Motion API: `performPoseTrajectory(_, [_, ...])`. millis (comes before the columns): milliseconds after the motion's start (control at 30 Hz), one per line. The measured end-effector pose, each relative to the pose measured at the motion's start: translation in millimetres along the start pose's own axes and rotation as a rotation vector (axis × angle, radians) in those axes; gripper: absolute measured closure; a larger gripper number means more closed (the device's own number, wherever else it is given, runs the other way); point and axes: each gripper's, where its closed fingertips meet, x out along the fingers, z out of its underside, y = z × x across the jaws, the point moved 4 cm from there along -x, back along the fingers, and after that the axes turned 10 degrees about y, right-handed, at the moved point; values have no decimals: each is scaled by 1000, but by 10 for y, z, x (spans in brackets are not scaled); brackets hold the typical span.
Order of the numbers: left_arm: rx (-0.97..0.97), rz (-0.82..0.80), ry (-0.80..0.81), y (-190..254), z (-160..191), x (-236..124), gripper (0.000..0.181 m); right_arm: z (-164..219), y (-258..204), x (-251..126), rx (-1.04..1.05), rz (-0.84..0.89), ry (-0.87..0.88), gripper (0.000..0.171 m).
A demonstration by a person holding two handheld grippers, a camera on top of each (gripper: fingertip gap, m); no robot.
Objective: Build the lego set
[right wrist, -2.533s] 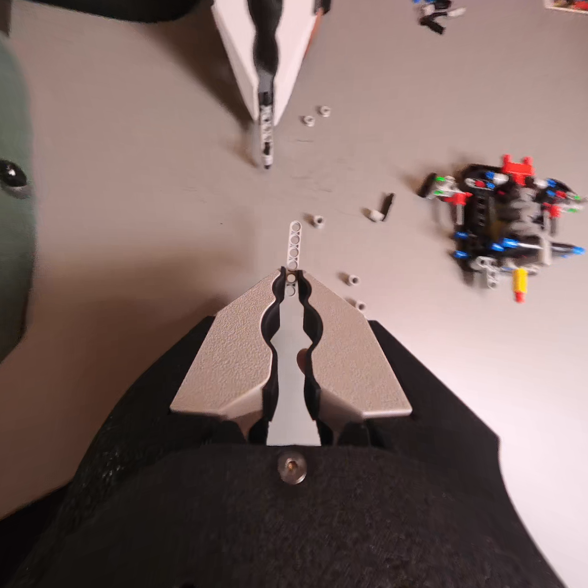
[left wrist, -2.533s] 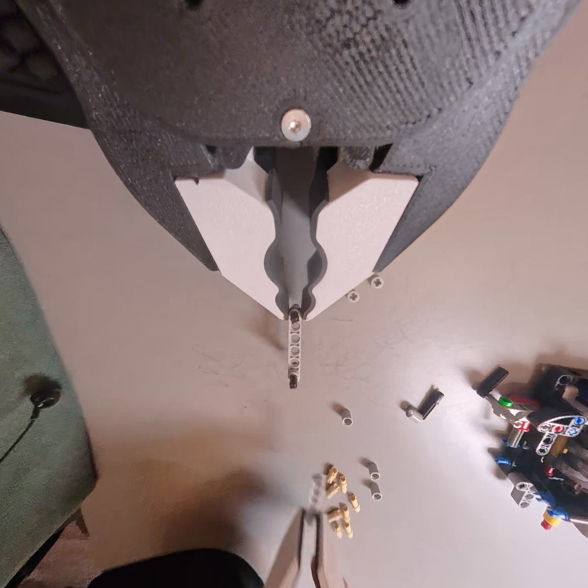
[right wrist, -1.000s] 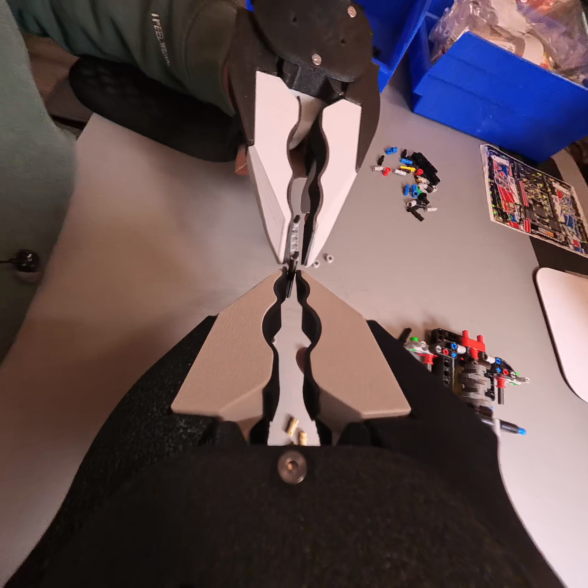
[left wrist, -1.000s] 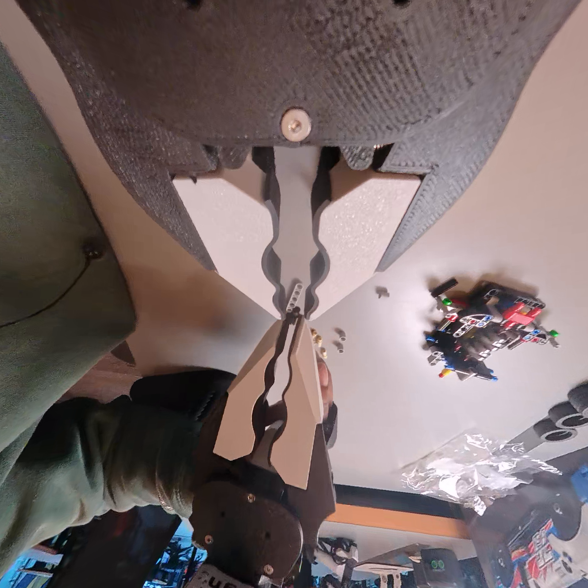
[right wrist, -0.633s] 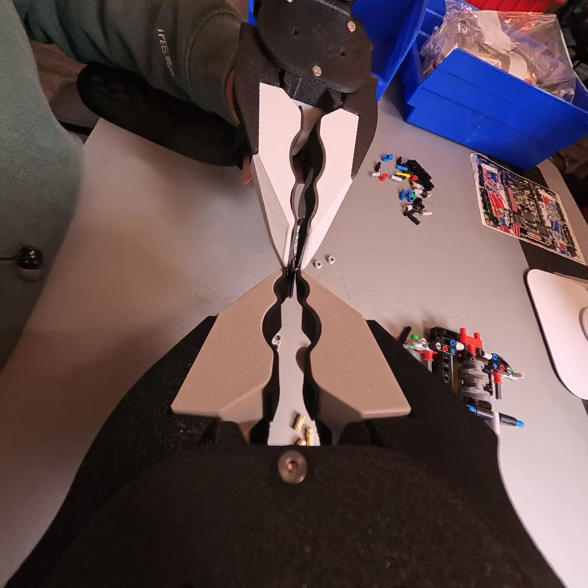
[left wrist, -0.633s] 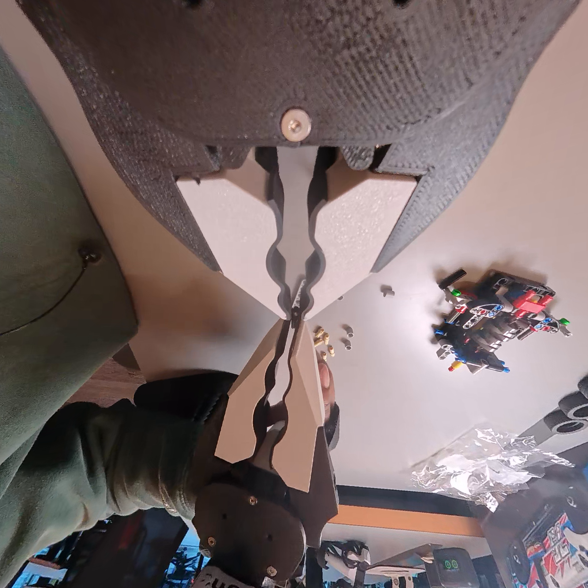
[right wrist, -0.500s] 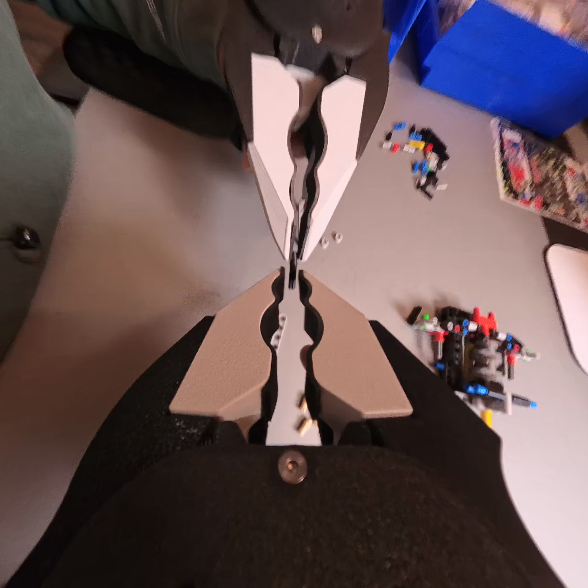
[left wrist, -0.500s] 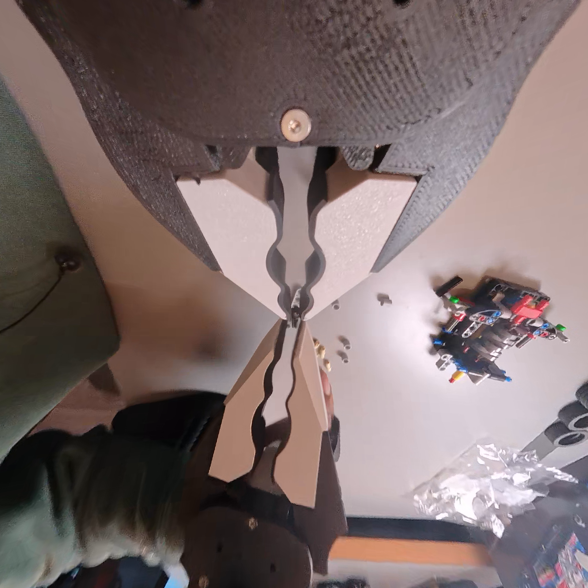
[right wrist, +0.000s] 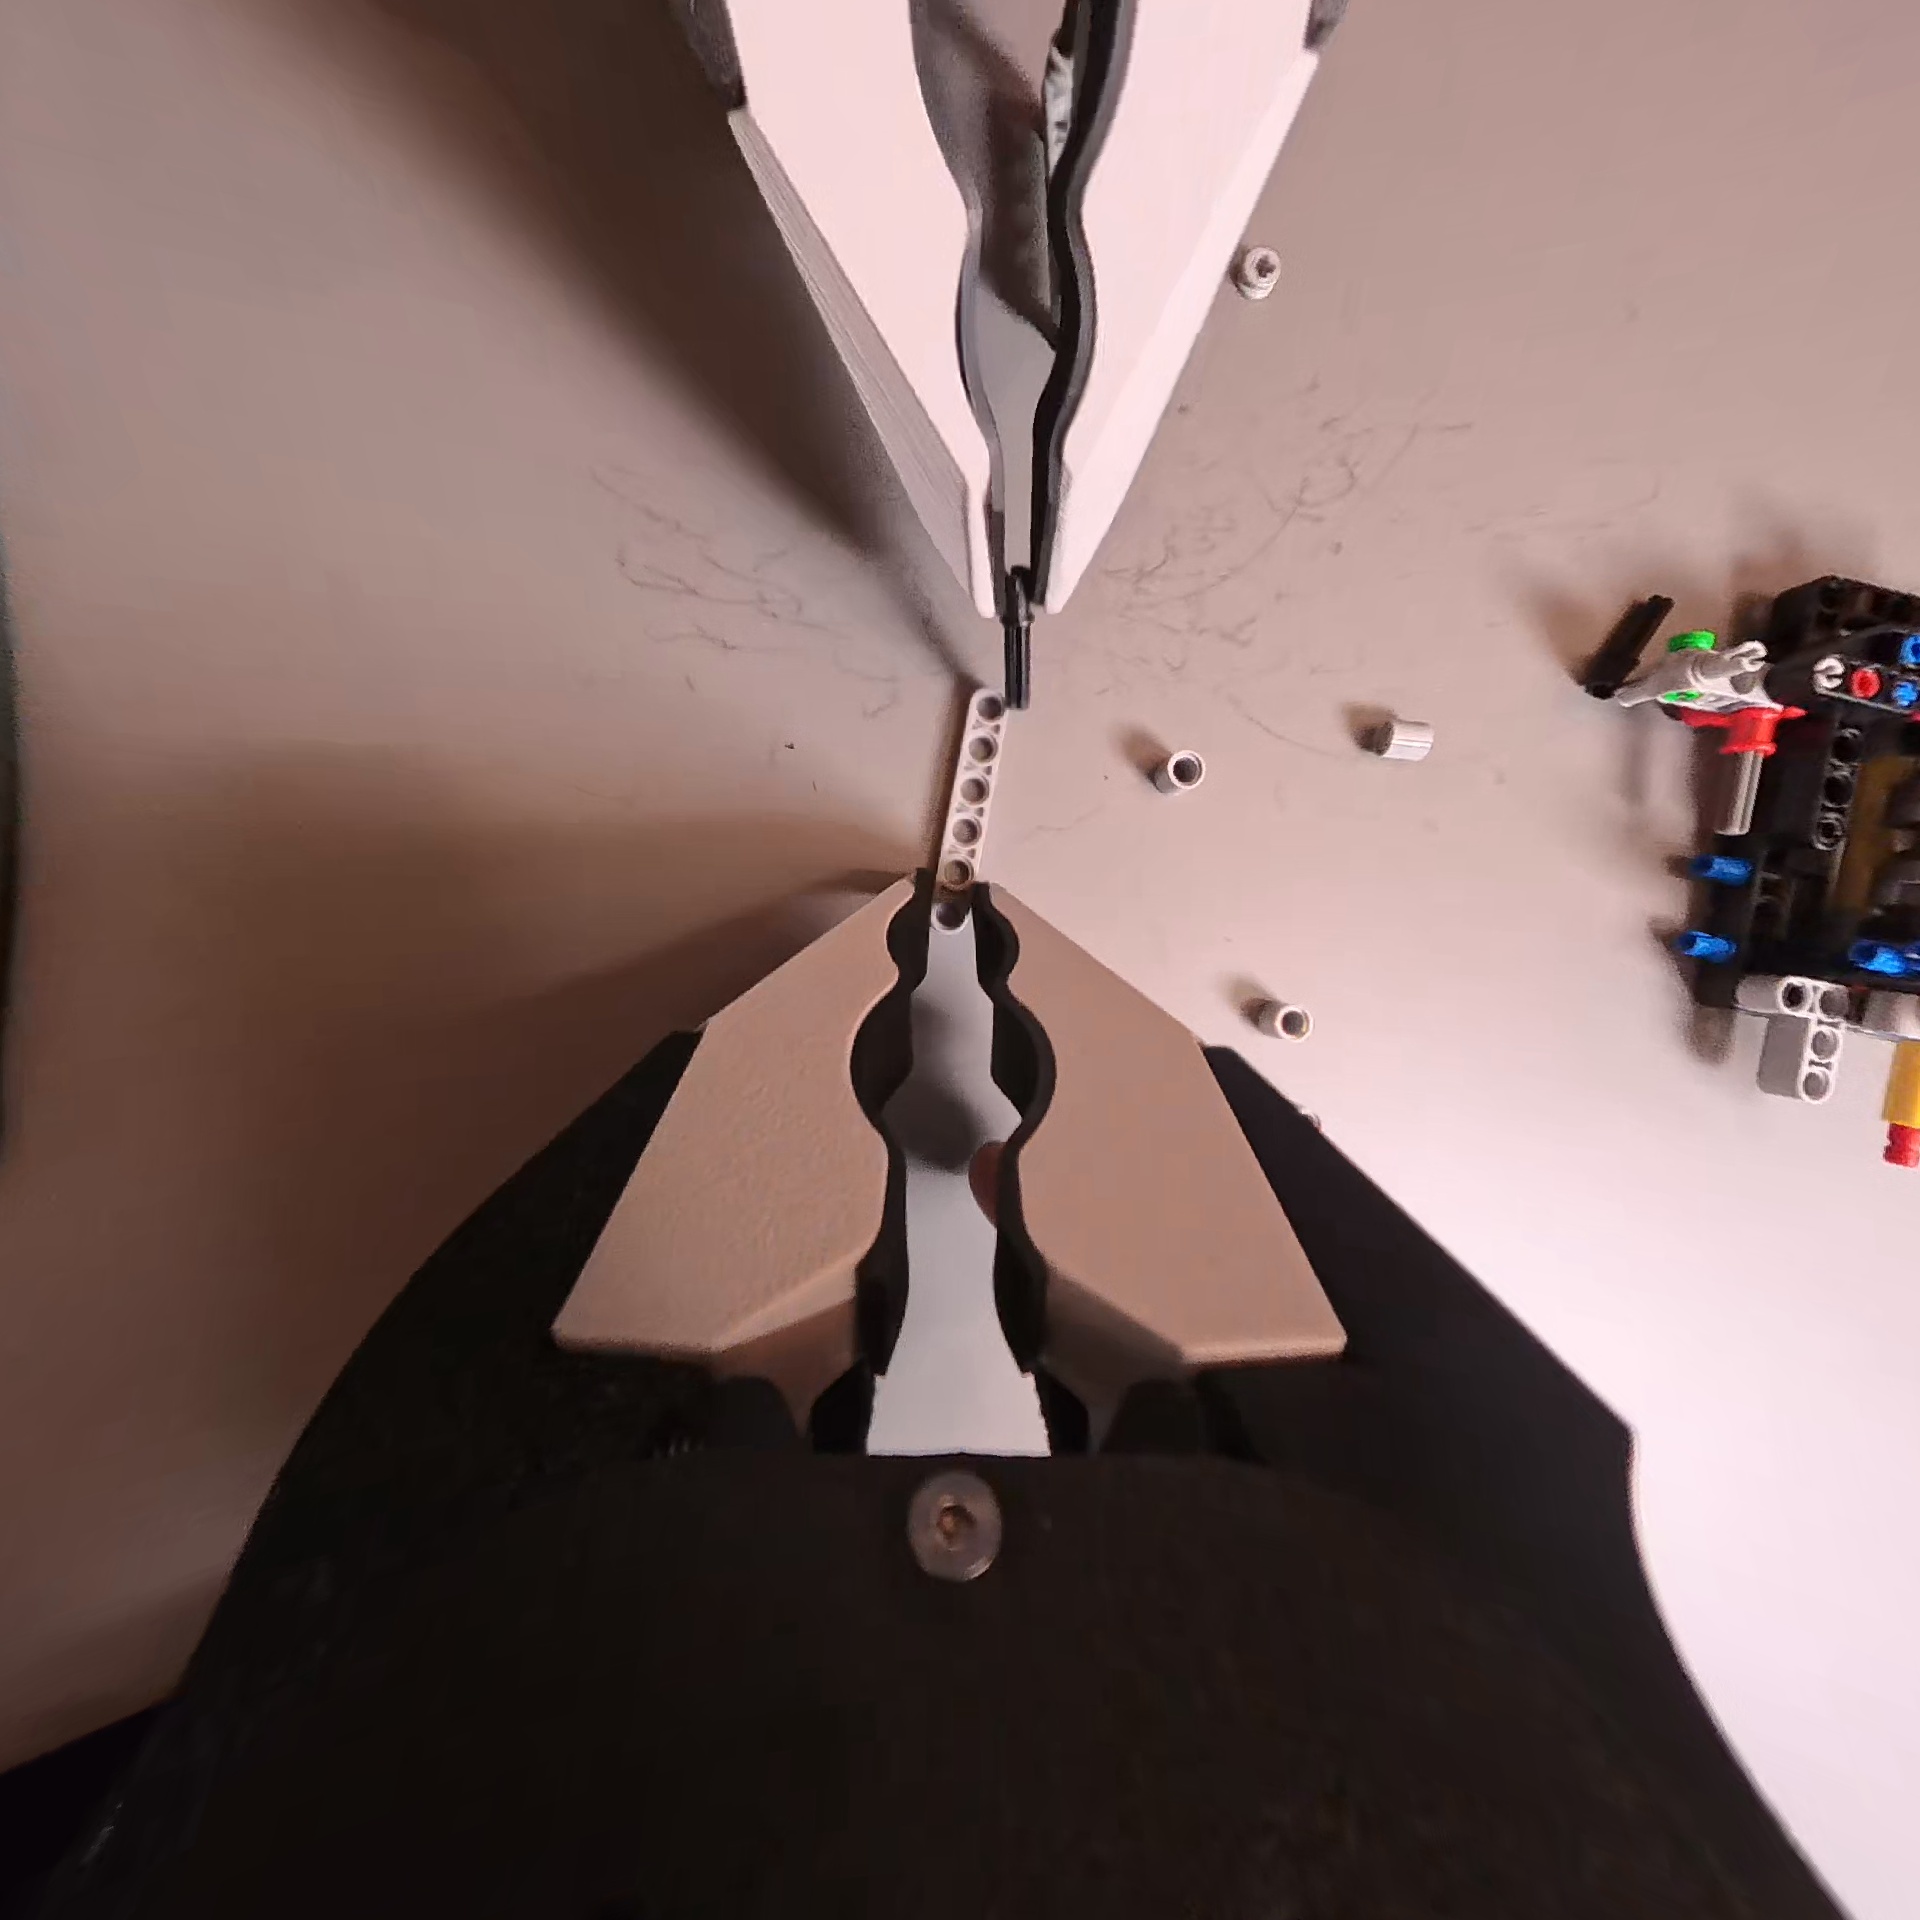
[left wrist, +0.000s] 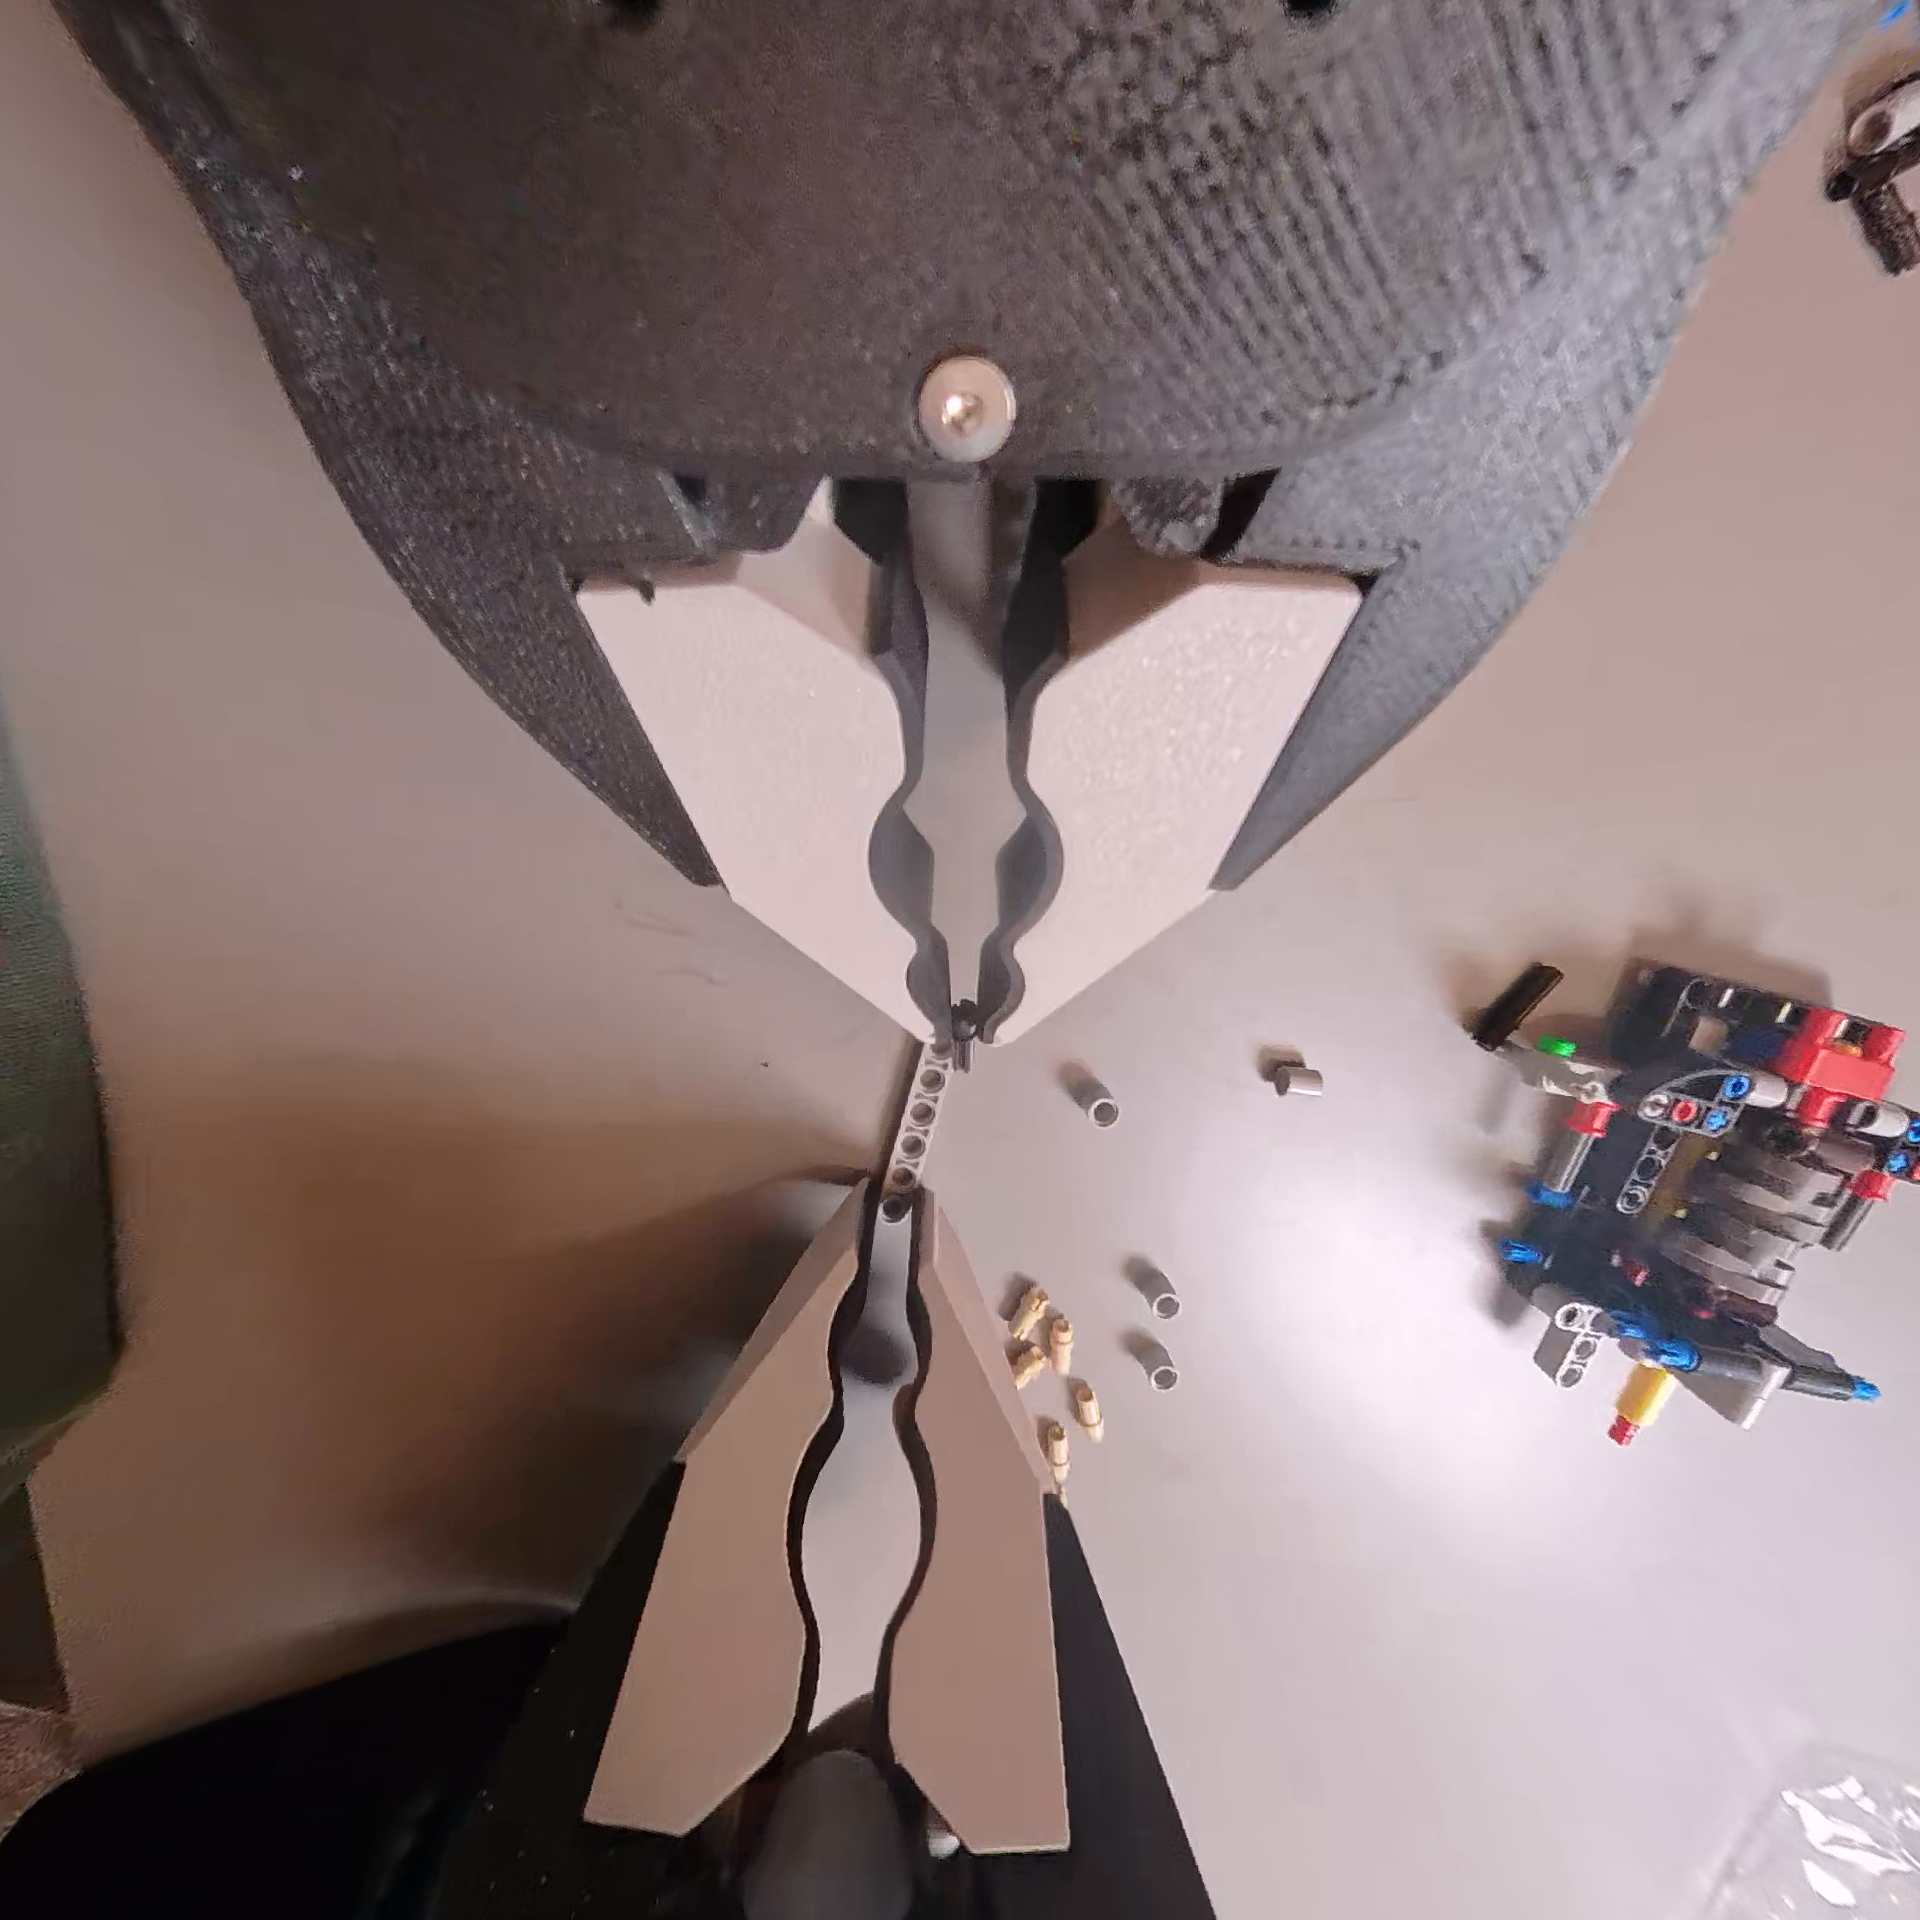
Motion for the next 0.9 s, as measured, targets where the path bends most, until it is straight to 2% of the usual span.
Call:
performPoseTrajectory(367, [-57, -2, -7, -50, 32, -56, 179, 14, 59, -17, -54, 66, 30, 167])
performPoseTrajectory(600, [-136, 19, 41, -65, 54, -116, 179, -36, 129, -145, -39, 109, 151, 167])
performPoseTrajectory(767, [-317, 41, 293, -177, -150, -283, 179, -254, 168, -387, 34, 115, 444, 167])
performPoseTrajectory(900, [-476, 91, 615, -305, -413, -563, 179, -491, 249, -701, 138, 131, 757, 167])
